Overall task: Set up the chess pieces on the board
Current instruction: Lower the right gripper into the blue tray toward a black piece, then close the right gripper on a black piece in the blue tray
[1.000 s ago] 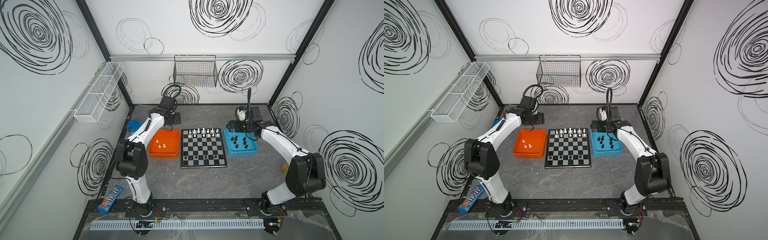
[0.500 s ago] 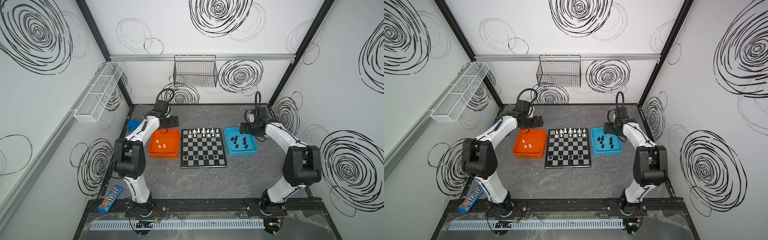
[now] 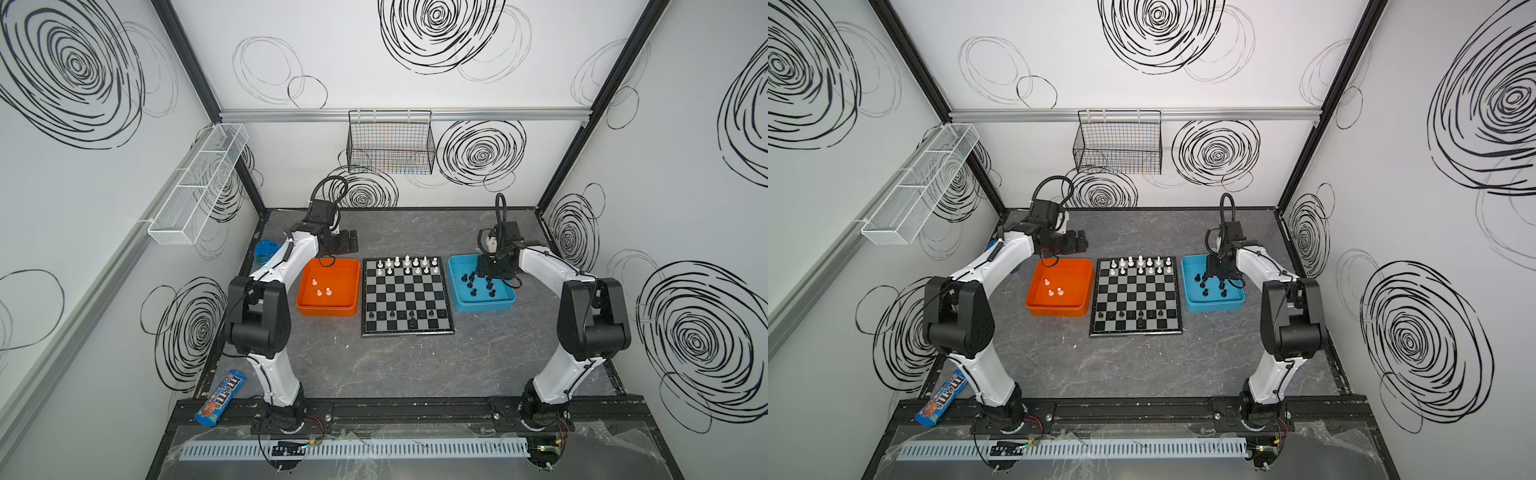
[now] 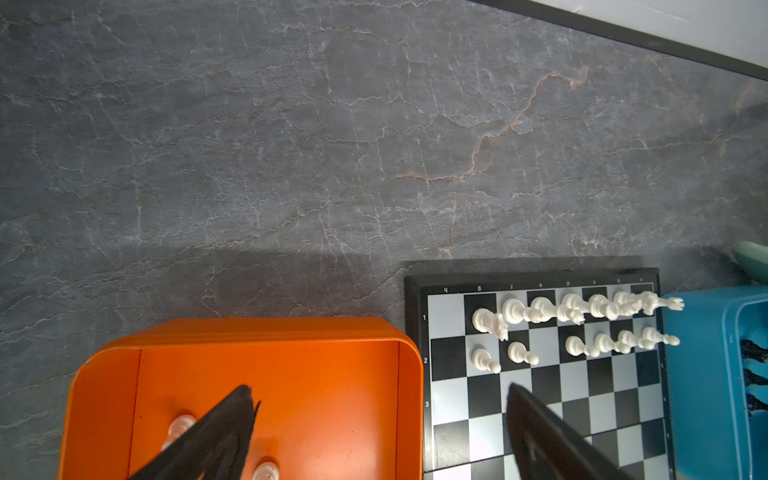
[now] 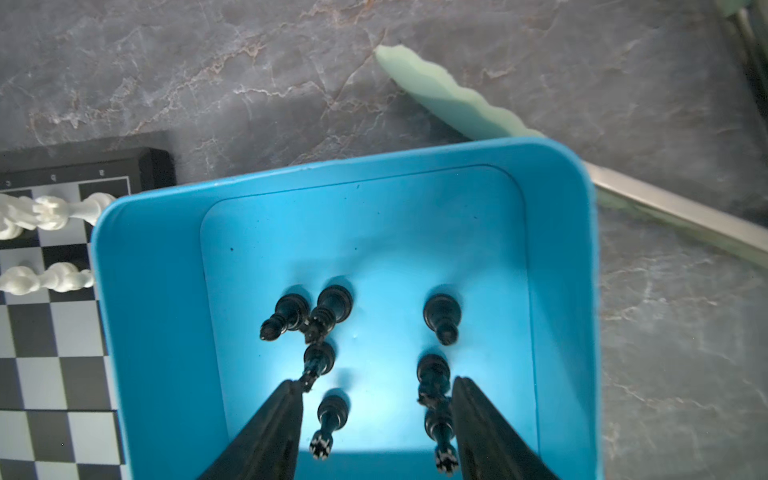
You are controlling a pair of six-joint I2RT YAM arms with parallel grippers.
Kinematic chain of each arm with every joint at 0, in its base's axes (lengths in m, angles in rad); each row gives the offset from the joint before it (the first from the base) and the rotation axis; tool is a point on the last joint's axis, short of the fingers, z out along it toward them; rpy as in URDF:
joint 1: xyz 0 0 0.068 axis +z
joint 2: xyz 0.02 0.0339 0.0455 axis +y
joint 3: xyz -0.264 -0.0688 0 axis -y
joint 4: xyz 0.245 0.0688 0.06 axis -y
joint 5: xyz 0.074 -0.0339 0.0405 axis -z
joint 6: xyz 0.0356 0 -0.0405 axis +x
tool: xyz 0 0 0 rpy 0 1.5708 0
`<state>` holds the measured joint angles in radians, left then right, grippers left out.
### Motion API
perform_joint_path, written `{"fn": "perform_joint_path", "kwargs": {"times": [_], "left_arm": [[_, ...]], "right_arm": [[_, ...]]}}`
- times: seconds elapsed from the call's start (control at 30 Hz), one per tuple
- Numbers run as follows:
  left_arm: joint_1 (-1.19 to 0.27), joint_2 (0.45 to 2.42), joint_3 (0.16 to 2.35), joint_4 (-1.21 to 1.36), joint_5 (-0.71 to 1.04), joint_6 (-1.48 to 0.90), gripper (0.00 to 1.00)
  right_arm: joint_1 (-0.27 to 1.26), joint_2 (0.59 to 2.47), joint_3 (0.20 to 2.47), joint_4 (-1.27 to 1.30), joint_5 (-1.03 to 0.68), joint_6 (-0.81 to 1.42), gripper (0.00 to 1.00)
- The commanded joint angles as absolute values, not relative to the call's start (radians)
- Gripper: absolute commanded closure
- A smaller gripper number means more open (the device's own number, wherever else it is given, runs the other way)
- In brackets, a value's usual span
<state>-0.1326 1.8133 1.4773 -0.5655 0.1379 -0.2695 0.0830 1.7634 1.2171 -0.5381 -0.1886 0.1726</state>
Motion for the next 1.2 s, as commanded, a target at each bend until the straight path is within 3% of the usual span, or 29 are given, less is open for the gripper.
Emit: {"fn": "perform_joint_path", "kwargs": {"times": [0.0,0.83,1.17], "left_arm": [[-0.122,1.804,1.463,-0.535,0.153,-0.259,0.03],[-0.118,1.818,1.463,-0.537,0.166,-0.257,0.03],[-0.12,1.82,1.463,-0.538,0.169,-0.258,0.03]], "right_arm": [[0.093,1.793,1.265,-0.515,-0.185,0.172,0.42],[0.126,1.913,1.311,-0.501,-0.165,0.189,0.55],[0.129,1.928,1.312,-0.506,-0.16,0.193,0.65]]}}
